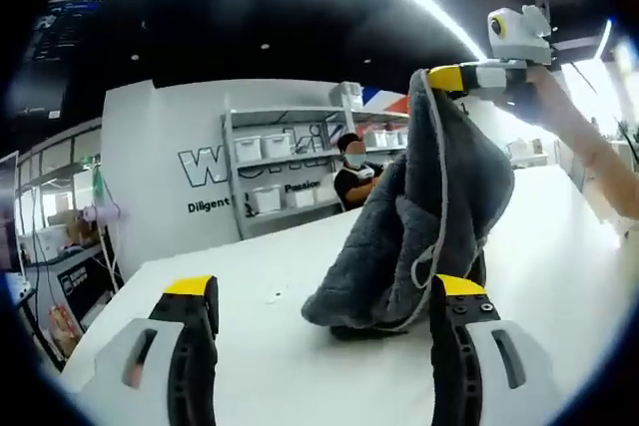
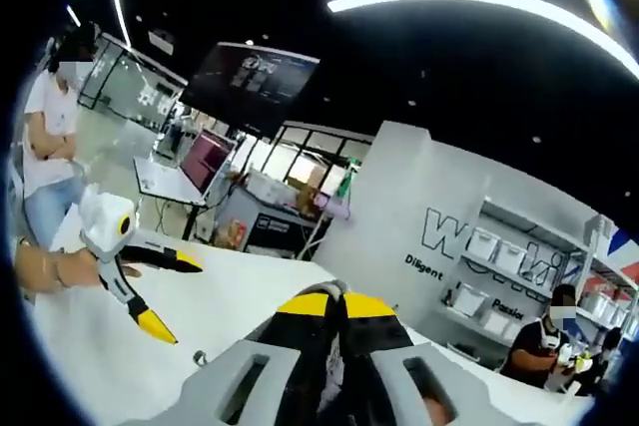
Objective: Fold the towel on the table until its edges align and the towel forms a compact rectangular stack.
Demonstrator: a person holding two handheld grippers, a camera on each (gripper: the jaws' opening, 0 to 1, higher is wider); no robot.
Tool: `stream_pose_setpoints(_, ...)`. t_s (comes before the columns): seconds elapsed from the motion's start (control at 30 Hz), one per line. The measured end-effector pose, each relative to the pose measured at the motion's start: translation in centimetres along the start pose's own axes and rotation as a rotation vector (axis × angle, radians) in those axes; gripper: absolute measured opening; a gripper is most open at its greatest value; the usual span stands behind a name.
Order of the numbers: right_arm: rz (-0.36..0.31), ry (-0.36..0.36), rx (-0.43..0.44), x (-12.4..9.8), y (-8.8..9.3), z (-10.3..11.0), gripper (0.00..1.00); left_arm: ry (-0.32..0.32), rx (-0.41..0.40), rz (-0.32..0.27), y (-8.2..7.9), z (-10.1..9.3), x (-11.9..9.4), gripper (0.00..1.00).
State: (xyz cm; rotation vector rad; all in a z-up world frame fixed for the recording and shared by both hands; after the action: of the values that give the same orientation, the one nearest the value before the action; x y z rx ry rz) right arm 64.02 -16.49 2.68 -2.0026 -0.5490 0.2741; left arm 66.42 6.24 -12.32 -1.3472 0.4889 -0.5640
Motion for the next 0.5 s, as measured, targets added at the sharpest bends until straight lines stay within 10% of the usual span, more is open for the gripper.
stream_pose_setpoints(0.2,-0.024,-0.08,0.103,0.7,-1.6,-0.5,0.0,0.026,-0.01,-0.023,-0.4,-0.2,0.1,0.86)
stream_pose_setpoints(0.5,-0.088,0.005,0.007,-0.4,-4.1,-1.9,0.0,0.028,-0.002,-0.011,-0.1,-0.3,-0.1,0.86)
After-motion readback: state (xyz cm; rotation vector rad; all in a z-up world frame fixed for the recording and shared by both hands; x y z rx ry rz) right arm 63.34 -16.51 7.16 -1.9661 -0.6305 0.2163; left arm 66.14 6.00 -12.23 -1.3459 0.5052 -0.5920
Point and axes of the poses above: the point that each gripper's makers call its tool centre point, and the gripper's own axes: x roughly forward along the fingers, z roughly to its left, y roughly out of its underside, the point moved 7 cm from there along -x, roughly backward along the fingers, and after that the axes turned 1 degree about -x, right-handed, at the moved point
